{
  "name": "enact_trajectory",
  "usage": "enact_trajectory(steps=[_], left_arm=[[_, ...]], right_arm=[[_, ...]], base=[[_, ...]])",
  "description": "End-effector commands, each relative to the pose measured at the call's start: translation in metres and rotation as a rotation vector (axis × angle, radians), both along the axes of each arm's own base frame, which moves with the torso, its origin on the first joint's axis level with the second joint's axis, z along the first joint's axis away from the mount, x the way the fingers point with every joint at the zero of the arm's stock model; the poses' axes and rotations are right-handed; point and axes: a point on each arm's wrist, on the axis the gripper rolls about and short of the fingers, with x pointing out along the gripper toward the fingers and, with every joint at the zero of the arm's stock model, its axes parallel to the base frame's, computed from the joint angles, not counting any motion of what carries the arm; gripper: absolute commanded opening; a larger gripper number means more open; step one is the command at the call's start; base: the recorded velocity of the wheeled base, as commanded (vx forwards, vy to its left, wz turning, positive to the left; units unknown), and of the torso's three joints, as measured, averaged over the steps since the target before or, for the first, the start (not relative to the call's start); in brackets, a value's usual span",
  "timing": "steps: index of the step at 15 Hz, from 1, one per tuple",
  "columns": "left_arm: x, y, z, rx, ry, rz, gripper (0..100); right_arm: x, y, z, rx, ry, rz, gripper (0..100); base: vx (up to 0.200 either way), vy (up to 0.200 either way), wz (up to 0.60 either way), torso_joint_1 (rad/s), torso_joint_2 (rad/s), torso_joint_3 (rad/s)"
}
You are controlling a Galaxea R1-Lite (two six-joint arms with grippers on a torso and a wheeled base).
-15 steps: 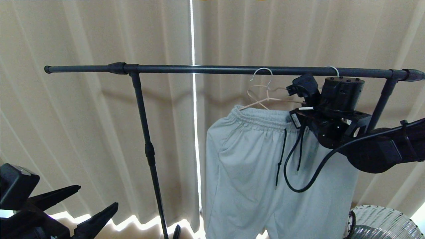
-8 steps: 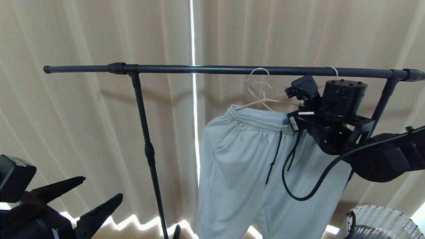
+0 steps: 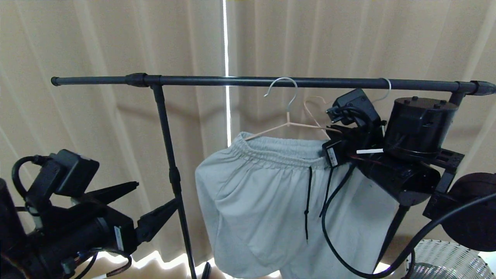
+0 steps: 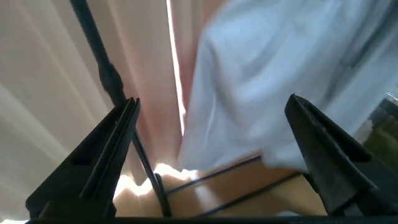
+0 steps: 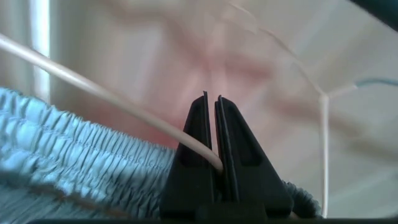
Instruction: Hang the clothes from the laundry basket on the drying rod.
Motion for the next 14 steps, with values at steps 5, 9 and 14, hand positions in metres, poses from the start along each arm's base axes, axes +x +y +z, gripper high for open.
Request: enact_trajectory(steps=[5, 9, 14], left_arm=[[0.035, -0.014, 0.0, 0.05, 0.022, 0.081, 100], [0.059, -0.012, 0.001, 0.086, 0.011, 0.262, 100], [0.061, -0.008, 0.0, 0.083, 0.019, 0.278, 100]], right_arm=[[-0.023, 0.014, 0.011, 0.078, -0.004, 0.268, 0], [-0.039, 0.007, 0.01, 0.095, 0.016, 0.432, 0], [-0.046, 0.002, 0.006, 0.103, 0.068, 0.493, 0]], base=[[0.0, 0.0, 0.0, 0.0, 0.0, 0.0], [0.0, 0.0, 0.0, 0.0, 0.0, 0.0], [0.0, 0.0, 0.0, 0.0, 0.0, 0.0]])
